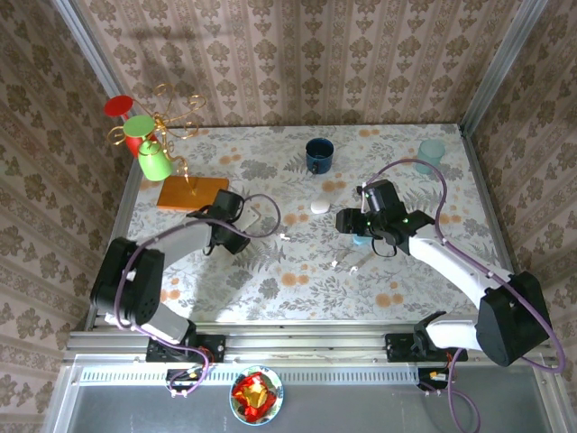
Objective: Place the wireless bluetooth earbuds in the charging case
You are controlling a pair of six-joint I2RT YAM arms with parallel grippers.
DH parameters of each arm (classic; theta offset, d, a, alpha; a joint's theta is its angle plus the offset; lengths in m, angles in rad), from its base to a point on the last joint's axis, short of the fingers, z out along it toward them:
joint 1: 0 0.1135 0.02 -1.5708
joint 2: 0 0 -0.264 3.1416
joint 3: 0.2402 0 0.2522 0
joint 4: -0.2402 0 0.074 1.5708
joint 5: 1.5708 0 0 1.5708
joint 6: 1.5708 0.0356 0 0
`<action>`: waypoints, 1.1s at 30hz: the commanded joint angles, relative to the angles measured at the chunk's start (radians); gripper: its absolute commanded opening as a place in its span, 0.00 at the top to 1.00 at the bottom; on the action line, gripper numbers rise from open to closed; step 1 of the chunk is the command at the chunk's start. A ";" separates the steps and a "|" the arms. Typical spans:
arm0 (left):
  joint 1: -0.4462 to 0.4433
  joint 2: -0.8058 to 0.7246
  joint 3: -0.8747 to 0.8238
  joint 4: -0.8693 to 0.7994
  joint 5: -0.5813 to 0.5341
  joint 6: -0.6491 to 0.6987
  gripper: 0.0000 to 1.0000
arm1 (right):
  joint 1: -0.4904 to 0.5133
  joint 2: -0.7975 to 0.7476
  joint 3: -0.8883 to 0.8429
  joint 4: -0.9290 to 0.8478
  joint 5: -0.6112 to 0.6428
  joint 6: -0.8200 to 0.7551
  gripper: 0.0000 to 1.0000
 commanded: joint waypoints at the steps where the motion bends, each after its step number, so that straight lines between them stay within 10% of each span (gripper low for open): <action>1: -0.053 -0.094 -0.038 0.078 0.024 0.021 0.59 | -0.008 -0.028 0.007 -0.021 -0.023 -0.020 0.36; 15: -0.260 -0.336 -0.259 0.529 0.383 0.240 0.60 | -0.009 -0.046 0.018 0.087 -0.386 -0.036 0.35; 33: -0.404 -0.238 -0.254 0.718 0.302 0.318 0.60 | 0.104 0.106 0.066 0.121 -0.583 -0.043 0.37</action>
